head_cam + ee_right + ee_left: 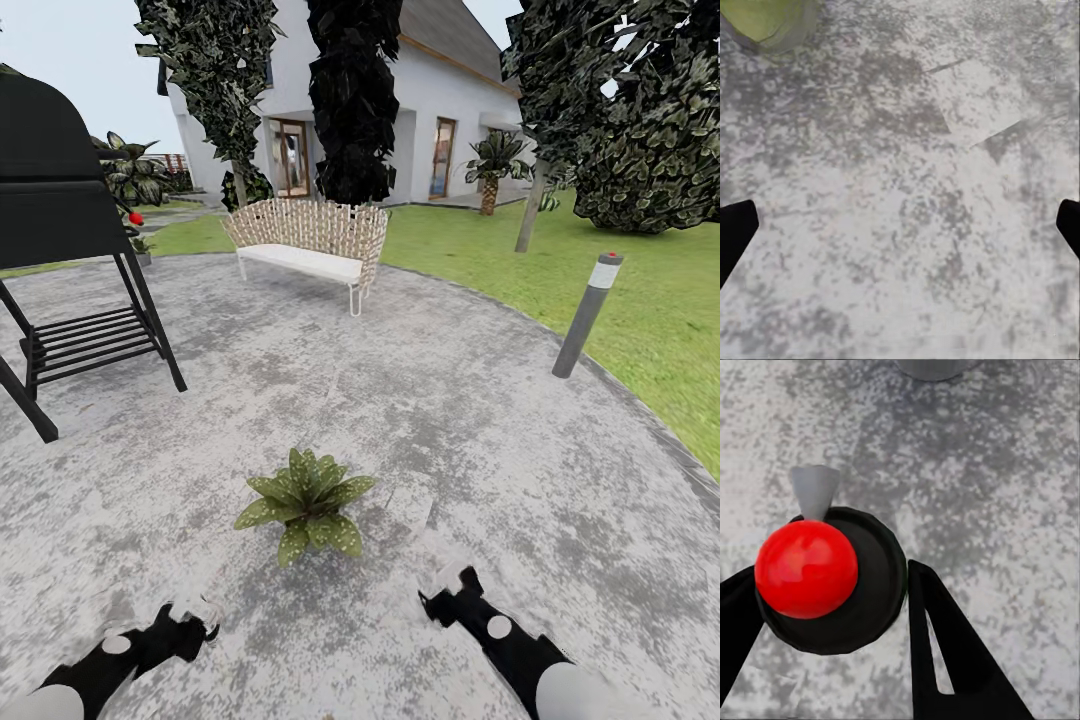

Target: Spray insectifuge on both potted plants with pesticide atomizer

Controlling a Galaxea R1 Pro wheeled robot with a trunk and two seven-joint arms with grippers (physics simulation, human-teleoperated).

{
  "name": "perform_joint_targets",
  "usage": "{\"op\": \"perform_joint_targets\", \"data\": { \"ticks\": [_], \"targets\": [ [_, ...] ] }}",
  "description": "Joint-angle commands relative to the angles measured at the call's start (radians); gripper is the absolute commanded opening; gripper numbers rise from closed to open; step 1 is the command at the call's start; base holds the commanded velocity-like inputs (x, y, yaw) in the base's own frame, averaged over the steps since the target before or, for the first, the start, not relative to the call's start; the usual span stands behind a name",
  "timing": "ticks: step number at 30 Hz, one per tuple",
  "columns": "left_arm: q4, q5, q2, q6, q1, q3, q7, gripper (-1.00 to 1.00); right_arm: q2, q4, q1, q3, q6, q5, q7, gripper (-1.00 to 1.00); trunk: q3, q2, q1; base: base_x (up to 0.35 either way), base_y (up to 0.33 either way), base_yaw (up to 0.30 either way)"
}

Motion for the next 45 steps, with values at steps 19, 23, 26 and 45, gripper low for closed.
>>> {"op": "perform_joint_targets", "data": {
  "ticks": [19, 23, 26, 45],
  "targets": [
    [0.113, 0.446, -0.042, -0.193, 0.178, 0.021, 0.348, -1.0, 0.015, 0.147, 0.251, -0.398, -0.377, 0.006, -0.314, 1.0, -0.001, 0.0, 0.0, 0.0, 0.0, 0.0],
    [0.113, 0.456, -0.04, -0.194, 0.178, 0.021, 0.352, -1.0, 0.01, 0.149, 0.261, -0.399, -0.377, 0.007, -0.315, 1.0, -0.001, 0.0, 0.0, 0.0, 0.0, 0.0],
    [0.113, 0.457, -0.039, -0.195, 0.178, 0.021, 0.353, -1.0, 0.01, 0.149, 0.268, -0.399, -0.377, 0.006, -0.315, 1.0, -0.001, 0.0, 0.0, 0.0, 0.0, 0.0],
    [0.11, 0.456, -0.039, -0.196, 0.178, 0.02, 0.353, -1.0, 0.01, 0.149, 0.273, -0.399, -0.377, 0.006, -0.315, 1.0, -0.001, 0.0, 0.0, 0.0, 0.0, 0.0]
  ]
}}
